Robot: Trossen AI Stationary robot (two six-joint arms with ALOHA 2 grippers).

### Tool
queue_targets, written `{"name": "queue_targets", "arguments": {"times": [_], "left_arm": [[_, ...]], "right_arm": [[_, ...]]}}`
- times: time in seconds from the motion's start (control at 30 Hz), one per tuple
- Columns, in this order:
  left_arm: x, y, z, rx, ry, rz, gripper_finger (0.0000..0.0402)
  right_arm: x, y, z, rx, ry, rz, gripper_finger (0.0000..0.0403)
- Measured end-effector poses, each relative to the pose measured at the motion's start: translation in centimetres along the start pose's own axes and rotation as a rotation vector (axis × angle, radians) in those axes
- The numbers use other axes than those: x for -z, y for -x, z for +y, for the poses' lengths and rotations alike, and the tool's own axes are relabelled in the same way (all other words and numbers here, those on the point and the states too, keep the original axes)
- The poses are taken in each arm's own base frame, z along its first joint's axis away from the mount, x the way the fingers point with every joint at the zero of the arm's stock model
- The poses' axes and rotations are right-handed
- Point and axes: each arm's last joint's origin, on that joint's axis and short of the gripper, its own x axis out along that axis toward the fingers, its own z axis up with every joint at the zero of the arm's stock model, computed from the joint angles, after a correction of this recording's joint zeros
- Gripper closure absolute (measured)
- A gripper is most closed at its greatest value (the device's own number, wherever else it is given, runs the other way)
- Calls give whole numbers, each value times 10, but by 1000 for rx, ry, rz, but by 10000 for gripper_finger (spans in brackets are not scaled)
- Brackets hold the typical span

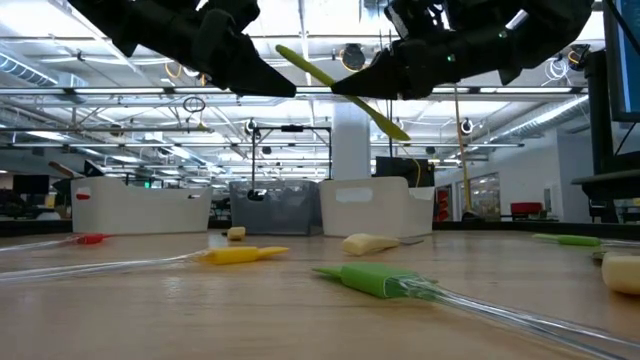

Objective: Pick & Place Kitchen Items
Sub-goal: Put the green serving spoon into the left white bin

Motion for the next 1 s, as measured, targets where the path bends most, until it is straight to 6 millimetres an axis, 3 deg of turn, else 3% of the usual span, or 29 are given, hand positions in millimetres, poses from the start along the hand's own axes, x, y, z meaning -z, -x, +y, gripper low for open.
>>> {"name": "queue_targets", "arguments": {"times": [0.13, 0.4, 0.57, 1.0], "left_arm": [[0, 0, 0, -1, -2, -1, 293], [-5, 0, 1, -13, -3, -54, 215], [-8, 1, 3, -22, -18, -85, 188], [-11, 1, 5, -37, -85, -110, 221]], "right_arm": [[1, 0, -3, 10, 0, 3, 366], [13, -9, 0, 7, 7, 21, 365], [14, -14, 0, 21, 9, -12, 364], [12, -14, -1, 32, 26, -39, 364]]}}
